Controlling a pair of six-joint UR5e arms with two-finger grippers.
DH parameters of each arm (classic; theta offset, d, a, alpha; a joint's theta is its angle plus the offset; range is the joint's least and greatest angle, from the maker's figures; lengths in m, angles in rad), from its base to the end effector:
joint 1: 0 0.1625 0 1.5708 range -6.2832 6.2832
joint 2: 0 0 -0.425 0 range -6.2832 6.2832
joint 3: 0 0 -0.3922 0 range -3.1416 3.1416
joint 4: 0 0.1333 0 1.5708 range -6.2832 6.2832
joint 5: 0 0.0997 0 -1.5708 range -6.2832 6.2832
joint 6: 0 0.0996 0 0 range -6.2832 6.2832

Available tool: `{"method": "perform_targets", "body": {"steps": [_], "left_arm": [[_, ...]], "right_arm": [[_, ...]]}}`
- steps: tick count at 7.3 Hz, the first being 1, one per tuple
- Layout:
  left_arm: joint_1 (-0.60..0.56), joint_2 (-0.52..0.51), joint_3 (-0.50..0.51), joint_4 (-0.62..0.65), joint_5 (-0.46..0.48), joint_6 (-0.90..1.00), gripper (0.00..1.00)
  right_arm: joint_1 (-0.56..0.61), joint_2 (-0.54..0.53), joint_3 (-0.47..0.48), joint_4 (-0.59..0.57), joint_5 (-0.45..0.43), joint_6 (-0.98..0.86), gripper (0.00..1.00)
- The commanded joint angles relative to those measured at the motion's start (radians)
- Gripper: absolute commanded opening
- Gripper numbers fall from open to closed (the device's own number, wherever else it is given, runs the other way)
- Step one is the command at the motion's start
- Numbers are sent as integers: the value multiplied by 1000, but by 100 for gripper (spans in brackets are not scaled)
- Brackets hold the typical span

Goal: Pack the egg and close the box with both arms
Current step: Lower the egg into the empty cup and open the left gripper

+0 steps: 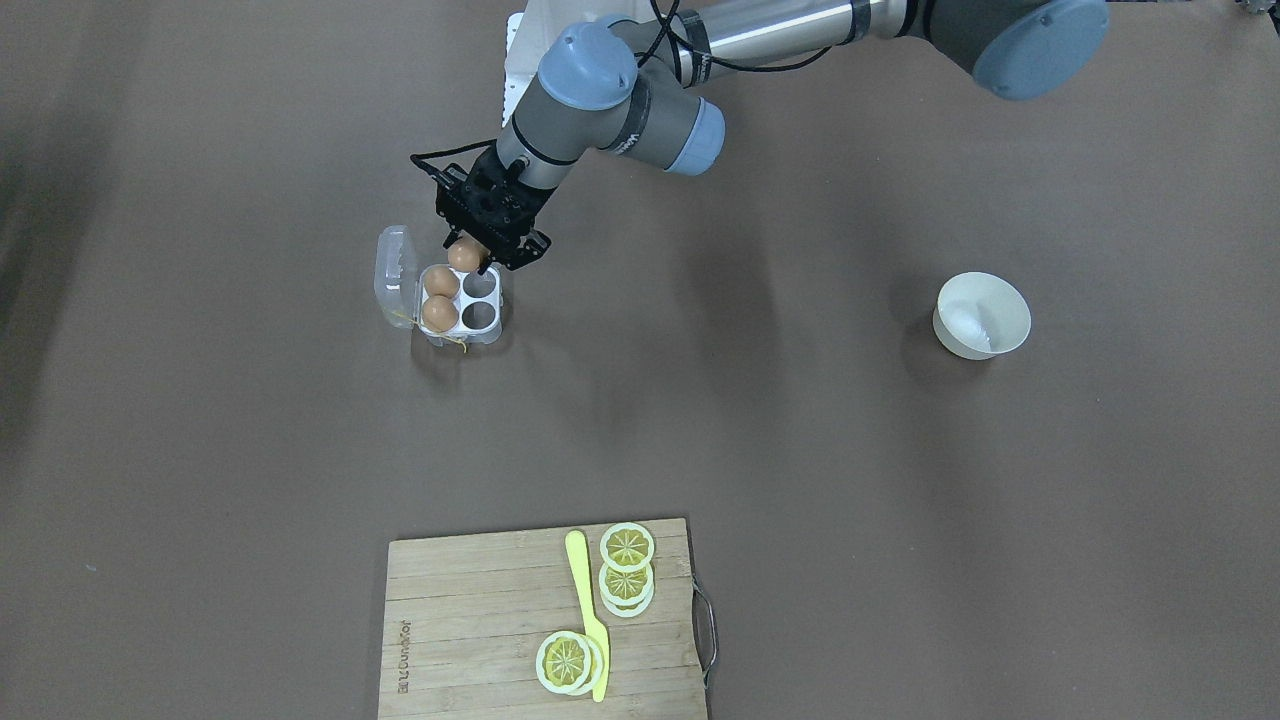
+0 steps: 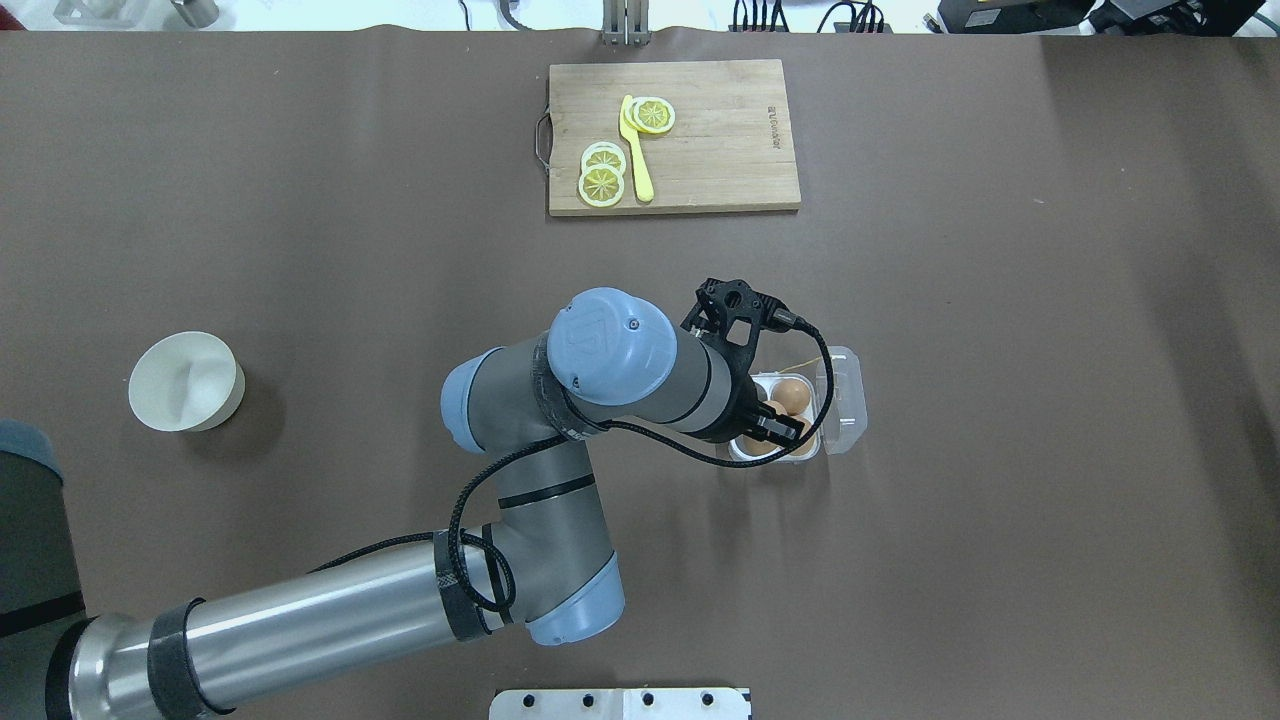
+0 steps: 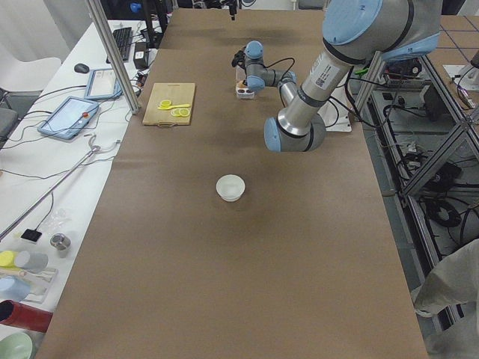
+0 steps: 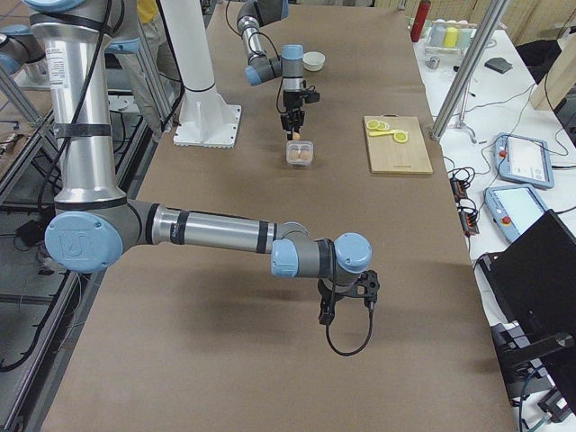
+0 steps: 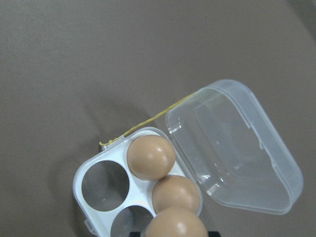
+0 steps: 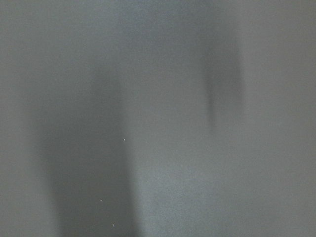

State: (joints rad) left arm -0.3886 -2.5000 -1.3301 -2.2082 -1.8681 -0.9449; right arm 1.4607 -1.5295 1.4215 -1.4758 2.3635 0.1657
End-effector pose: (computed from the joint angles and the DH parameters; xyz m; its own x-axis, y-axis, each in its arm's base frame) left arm 0.6638 -0.3843 0.0940 0.2400 0.5070 -0.8279 -0.0510 0.8582 0.5108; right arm 0.0064 -0.5100 0.7006 0.7072 0.0969 0.7003 -0.0069 0.9915 -0.1303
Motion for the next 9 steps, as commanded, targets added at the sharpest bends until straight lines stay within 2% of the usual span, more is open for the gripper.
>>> {"method": "perform_targets", "body": {"steps": [1,9], "left_arm": [[1,-28,41,-16,18,0,38],[-10,-31,104,-48,50,11,39]], "right_arm": [[0,2,-4,0,-1,-6,100],[-13,14,-18,0,-1,-3,100]]}}
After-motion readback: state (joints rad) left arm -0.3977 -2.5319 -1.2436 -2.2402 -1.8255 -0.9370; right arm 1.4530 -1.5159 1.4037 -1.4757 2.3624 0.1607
